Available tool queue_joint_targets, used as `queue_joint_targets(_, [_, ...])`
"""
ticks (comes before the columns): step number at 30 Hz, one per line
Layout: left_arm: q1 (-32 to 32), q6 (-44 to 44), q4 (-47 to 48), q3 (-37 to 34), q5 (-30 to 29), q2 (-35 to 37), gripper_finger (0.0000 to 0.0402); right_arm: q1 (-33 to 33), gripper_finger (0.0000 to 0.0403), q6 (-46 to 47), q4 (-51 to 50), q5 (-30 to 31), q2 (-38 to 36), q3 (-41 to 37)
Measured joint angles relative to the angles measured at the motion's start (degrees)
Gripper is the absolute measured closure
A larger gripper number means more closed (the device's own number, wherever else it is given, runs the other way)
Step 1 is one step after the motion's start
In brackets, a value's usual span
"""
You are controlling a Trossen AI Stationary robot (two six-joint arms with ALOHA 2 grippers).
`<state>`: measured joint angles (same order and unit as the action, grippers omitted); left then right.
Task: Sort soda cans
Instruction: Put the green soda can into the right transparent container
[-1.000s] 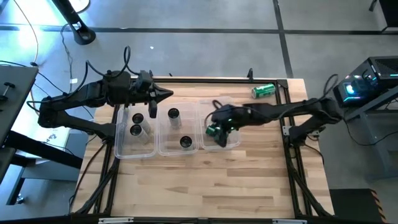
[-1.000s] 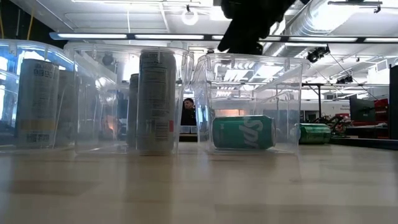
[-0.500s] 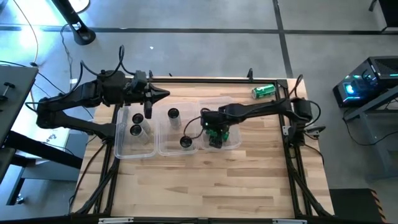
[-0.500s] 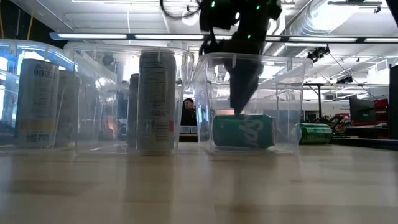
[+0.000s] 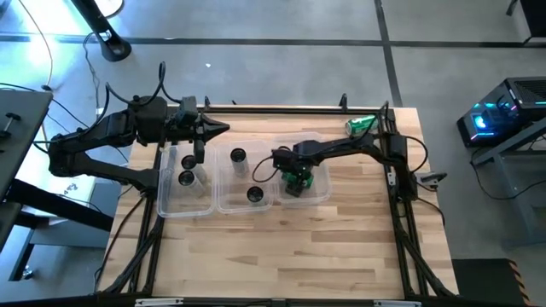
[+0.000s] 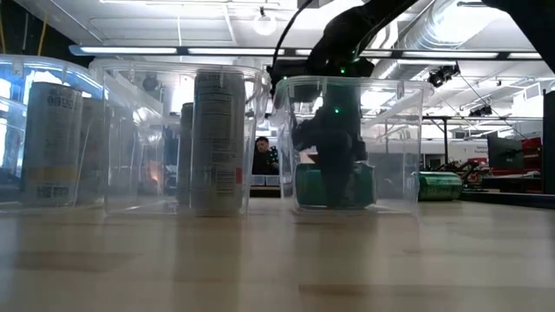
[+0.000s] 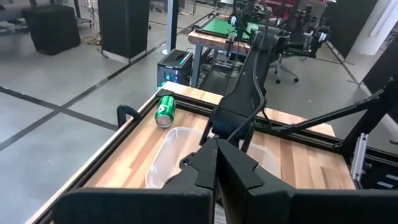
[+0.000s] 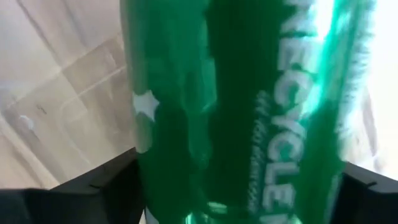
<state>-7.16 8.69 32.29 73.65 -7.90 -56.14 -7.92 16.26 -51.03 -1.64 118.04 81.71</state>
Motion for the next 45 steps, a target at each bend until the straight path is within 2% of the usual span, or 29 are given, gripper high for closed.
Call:
queue_joint_targets(4, [0.00, -1.77, -0.11, 0.00, -0.46, 0.06, 0.0402, 0.55, 0.0122, -0.17, -1.02, 0.80, 0.74, 0.30])
queue_joint_targets(8, [0.00, -3.30, -2.67, 0.00, -1.41, 0.42, 0.0401, 1.22, 0.0125, -0.94, -3.80, 1.59, -0.54, 1.61])
queue_joint_targets(13, [0.00, -10.94, -6.79, 0.02, -4.59, 0.87, 0.0392, 1.03, 0.0124, -1.94, -9.24, 3.22, -4.70, 6.76])
queue_joint_targets(17, [0.00, -17.10, -7.05, 0.02, -7.52, 0.85, 0.0352, 0.68, 0.0125, -3.54, -14.94, 5.83, -6.04, 10.98])
queue_joint_targets(22, [0.00, -21.90, -6.87, 0.02, -7.90, 0.32, 0.0273, 0.99, 0.0125, -6.22, -23.34, 8.39, -6.72, 19.66])
queue_joint_targets(28, [0.59, -22.51, -6.93, 0.07, -5.88, -3.23, 0.0175, 2.48, 0.0125, -9.93, -28.55, 12.82, -6.63, 33.96])
queue_joint_targets(33, [0.92, -24.53, -8.87, 0.13, -6.99, -7.86, 0.0114, 4.00, 0.0125, -13.54, -28.53, 12.40, -6.63, 45.87])
queue_joint_targets(38, [0.90, -25.41, -6.37, 5.27, -7.17, -13.90, 0.0084, 5.38, 0.0125, -13.62, -28.03, 12.43, -6.82, 53.19])
queue_joint_targets(45, [1.44, -26.94, -3.09, 12.00, 0.88, -20.56, 0.0081, 6.66, 0.0125, -13.97, -27.17, 13.91, -6.82, 50.80])
